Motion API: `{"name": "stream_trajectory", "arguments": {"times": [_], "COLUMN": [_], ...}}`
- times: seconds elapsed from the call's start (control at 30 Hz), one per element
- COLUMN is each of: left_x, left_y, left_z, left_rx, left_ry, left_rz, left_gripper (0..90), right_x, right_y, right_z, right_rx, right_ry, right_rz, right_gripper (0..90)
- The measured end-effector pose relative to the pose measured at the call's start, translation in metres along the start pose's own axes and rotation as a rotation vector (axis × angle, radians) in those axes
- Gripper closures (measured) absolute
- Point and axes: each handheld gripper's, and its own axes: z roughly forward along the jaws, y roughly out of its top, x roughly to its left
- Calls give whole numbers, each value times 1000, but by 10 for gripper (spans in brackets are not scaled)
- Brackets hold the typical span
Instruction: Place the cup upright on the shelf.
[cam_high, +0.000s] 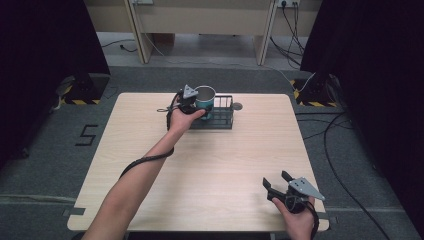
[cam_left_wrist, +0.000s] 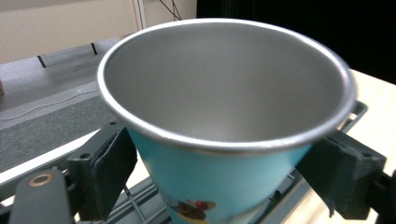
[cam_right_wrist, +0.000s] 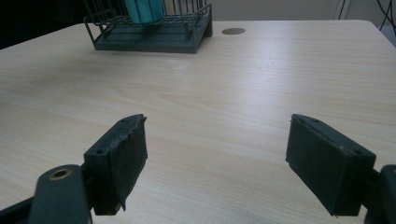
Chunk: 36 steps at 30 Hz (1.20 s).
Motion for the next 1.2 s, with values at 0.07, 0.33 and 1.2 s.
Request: {"name": "stream_trajectory", "arguments": {"times": [0.07,0.33,1.2], "left_x": [0,5,9], "left_y": [1,-6,-9], "left_z": [-4,-19,-69], "left_rx": [-6,-3,-37], "left_ry": [-3,-1,6], "left_rz": [2,7,49], "left_gripper": [143,143,143], "right_x": [0,0,0], "right_y": [0,0,0], "right_z": [0,0,0], "right_rx": [0,0,2], "right_ry": [-2,-4,-9], "right_rz": [1,3,9], "right_gripper": [212,212,212]}}
